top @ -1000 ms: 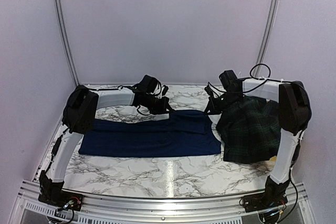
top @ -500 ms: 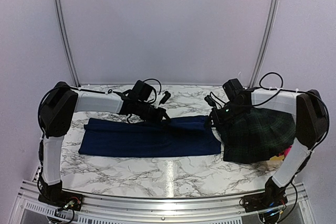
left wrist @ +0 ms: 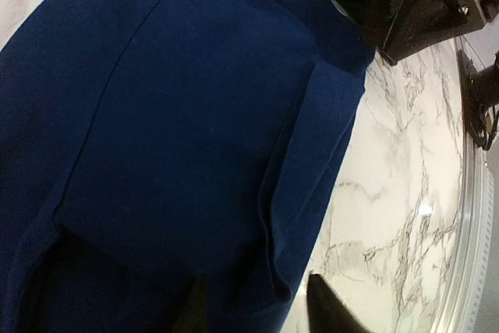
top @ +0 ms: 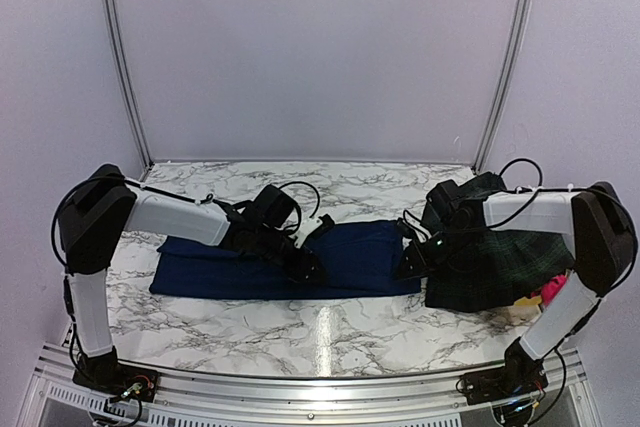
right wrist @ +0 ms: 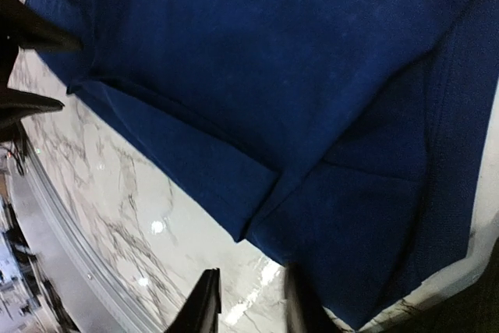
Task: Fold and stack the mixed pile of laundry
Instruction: Adjust the 1/3-folded T-shirt at the center of the board.
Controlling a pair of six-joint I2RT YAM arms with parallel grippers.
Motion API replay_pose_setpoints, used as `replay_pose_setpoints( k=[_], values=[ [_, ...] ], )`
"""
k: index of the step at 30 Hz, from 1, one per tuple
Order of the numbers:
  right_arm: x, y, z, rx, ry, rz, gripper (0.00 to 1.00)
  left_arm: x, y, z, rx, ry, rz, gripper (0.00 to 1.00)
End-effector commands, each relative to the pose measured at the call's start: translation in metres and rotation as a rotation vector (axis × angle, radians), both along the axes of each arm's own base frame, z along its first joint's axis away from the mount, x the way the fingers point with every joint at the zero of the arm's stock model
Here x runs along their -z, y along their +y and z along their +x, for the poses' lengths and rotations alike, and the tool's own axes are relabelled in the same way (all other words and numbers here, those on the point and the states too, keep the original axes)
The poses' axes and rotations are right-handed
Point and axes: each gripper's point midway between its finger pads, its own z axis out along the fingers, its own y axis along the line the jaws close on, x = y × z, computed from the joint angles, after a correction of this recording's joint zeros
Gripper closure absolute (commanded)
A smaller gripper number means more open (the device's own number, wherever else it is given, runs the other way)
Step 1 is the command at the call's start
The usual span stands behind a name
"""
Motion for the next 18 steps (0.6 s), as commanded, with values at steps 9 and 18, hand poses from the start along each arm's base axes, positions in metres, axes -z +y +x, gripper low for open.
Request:
replay_pose_setpoints(
  k=[9, 18],
  values=[
    [-0.055, 0.020, 0.072, 0.016, -0.193, 0.026, 0.58, -0.097, 0.138, 0.093, -0.540, -0.077, -0.060, 0.29],
    [-0.062, 0.059, 0.143, 0.008, -0.275, 0.035, 0.59, -0.054, 0.306, 0.131, -1.076, 0.092, 0.088, 0.39]
  ],
)
